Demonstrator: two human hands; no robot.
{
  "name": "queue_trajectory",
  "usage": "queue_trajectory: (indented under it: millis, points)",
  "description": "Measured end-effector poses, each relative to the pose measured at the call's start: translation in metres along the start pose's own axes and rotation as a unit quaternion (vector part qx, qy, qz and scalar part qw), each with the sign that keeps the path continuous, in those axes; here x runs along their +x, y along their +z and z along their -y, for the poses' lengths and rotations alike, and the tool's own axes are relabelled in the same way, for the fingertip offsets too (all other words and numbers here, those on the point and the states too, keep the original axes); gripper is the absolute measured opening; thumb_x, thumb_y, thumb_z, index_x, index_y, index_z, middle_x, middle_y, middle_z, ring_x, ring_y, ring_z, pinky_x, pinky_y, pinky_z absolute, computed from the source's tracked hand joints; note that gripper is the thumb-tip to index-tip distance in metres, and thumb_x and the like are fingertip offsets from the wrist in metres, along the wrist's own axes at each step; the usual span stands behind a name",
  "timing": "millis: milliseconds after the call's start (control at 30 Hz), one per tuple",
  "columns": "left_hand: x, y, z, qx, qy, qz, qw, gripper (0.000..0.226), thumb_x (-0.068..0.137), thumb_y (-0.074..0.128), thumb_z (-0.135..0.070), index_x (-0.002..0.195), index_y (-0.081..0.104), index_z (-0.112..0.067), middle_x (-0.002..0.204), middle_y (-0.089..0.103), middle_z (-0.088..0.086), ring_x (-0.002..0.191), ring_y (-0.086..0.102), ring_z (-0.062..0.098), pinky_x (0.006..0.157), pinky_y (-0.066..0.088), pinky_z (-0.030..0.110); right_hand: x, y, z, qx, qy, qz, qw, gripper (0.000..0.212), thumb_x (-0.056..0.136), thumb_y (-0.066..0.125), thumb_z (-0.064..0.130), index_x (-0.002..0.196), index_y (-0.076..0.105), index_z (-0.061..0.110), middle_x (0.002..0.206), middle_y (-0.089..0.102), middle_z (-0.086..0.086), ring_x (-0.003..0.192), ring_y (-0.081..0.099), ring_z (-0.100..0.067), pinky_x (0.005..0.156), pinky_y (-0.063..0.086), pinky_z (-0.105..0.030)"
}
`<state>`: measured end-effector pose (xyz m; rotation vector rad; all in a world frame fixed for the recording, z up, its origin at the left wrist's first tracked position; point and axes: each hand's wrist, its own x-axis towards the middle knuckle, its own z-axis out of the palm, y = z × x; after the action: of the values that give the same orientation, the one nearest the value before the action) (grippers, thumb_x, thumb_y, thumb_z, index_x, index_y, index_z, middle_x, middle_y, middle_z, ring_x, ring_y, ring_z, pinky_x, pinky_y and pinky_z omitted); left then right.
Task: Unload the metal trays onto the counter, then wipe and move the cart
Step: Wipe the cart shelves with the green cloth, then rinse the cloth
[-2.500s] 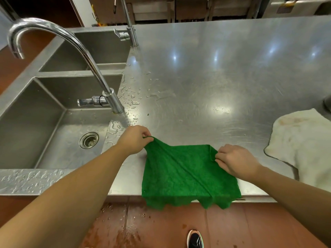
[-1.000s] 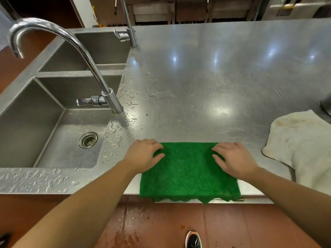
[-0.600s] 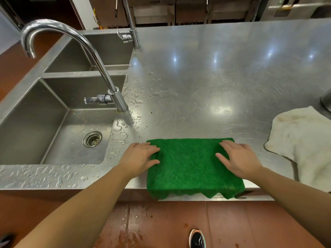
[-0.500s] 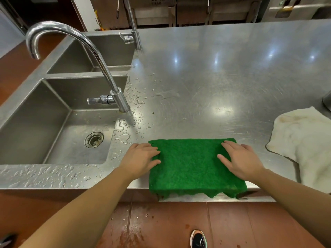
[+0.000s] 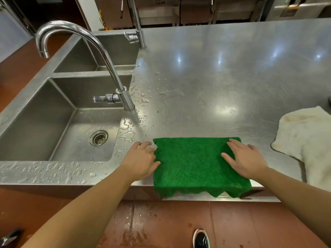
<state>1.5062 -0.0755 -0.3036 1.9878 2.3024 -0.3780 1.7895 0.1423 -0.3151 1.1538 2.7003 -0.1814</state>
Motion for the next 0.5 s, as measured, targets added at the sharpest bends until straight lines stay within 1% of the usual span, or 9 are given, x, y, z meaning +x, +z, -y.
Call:
queue_trajectory:
  millis: [33, 67, 133, 167, 233, 300, 400, 500]
  points:
    - [0.003, -0.002, -0.002, -0.019, -0.007, -0.006, 1.0, 0.068, 0.088, 0.018, -0.054, 0.098, 0.075, -0.019, 0.114, 0.068, -0.005, 0.123, 0.05, 0.022, 0.098, 0.038, 0.043, 0.0, -0.001, 0.001, -0.003, 0.001, -0.001, 1.0, 0.064, 0.096, 0.026, 0.057, 0.147, 0.032, 0.018, 0.155, 0.029, 0.004, 0.14, 0.031, -0.013, 0.116, 0.021, -0.041]
    - [0.006, -0.004, -0.004, -0.043, -0.017, -0.009, 0.999, 0.065, 0.091, 0.02, -0.053, 0.112, 0.069, -0.018, 0.125, 0.063, -0.003, 0.13, 0.044, 0.022, 0.103, 0.033, 0.043, 0.001, -0.002, 0.002, -0.005, 0.002, -0.002, 1.0, 0.064, 0.097, 0.027, 0.057, 0.146, 0.033, 0.018, 0.155, 0.03, 0.003, 0.139, 0.032, -0.013, 0.116, 0.022, -0.042]
    - [0.011, -0.005, -0.008, -0.078, -0.028, 0.0, 0.997, 0.052, 0.099, 0.028, -0.048, 0.137, 0.049, -0.019, 0.145, 0.046, -0.003, 0.143, 0.026, 0.021, 0.111, 0.023, 0.042, 0.001, -0.004, 0.005, -0.002, 0.006, -0.003, 1.0, 0.063, 0.097, 0.027, 0.056, 0.146, 0.035, 0.016, 0.154, 0.032, 0.002, 0.139, 0.033, -0.014, 0.116, 0.022, -0.042]
    - [0.012, -0.004, -0.009, -0.081, -0.029, 0.011, 0.996, 0.051, 0.1, 0.03, -0.046, 0.143, 0.04, -0.02, 0.151, 0.039, -0.005, 0.146, 0.019, 0.02, 0.114, 0.02, 0.041, 0.002, -0.005, 0.006, 0.0, 0.008, -0.005, 1.0, 0.063, 0.097, 0.028, 0.056, 0.145, 0.035, 0.016, 0.153, 0.033, 0.002, 0.138, 0.034, -0.014, 0.116, 0.022, -0.042]
    - [0.011, -0.003, -0.009, -0.074, -0.04, 0.038, 0.996, 0.053, 0.102, 0.026, -0.045, 0.148, 0.03, -0.021, 0.155, 0.032, -0.006, 0.147, 0.013, 0.018, 0.116, 0.016, 0.041, 0.002, -0.005, 0.006, 0.001, 0.009, -0.005, 1.0, 0.062, 0.097, 0.028, 0.055, 0.145, 0.035, 0.016, 0.153, 0.033, 0.002, 0.137, 0.035, -0.014, 0.116, 0.021, -0.043]
    - [0.01, -0.001, -0.008, -0.072, -0.061, 0.04, 0.995, 0.055, 0.102, 0.025, -0.046, 0.15, 0.025, -0.021, 0.153, 0.035, -0.005, 0.147, 0.014, 0.019, 0.116, 0.015, 0.042, 0.001, -0.005, 0.005, -0.001, 0.009, -0.002, 1.0, 0.062, 0.097, 0.028, 0.055, 0.145, 0.035, 0.017, 0.153, 0.033, 0.003, 0.138, 0.034, -0.013, 0.116, 0.02, -0.043]
    - [0.012, -0.001, -0.007, -0.079, -0.088, 0.03, 0.993, 0.059, 0.1, 0.026, -0.049, 0.151, 0.021, -0.02, 0.15, 0.041, -0.002, 0.146, 0.017, 0.02, 0.114, 0.016, 0.044, 0.001, -0.005, 0.004, -0.005, 0.009, 0.0, 1.0, 0.062, 0.097, 0.027, 0.056, 0.145, 0.035, 0.018, 0.153, 0.033, 0.004, 0.138, 0.034, -0.013, 0.116, 0.02, -0.044]
    - [0.014, -0.002, -0.011, -0.109, -0.092, 0.021, 0.99, 0.059, 0.099, 0.03, -0.052, 0.151, 0.021, -0.025, 0.153, 0.034, -0.005, 0.146, 0.016, 0.02, 0.114, 0.017, 0.043, 0.001, -0.008, 0.008, 0.007, 0.014, -0.003, 1.0, 0.061, 0.097, 0.028, 0.055, 0.144, 0.037, 0.017, 0.151, 0.035, 0.003, 0.136, 0.036, -0.014, 0.115, 0.021, -0.044]
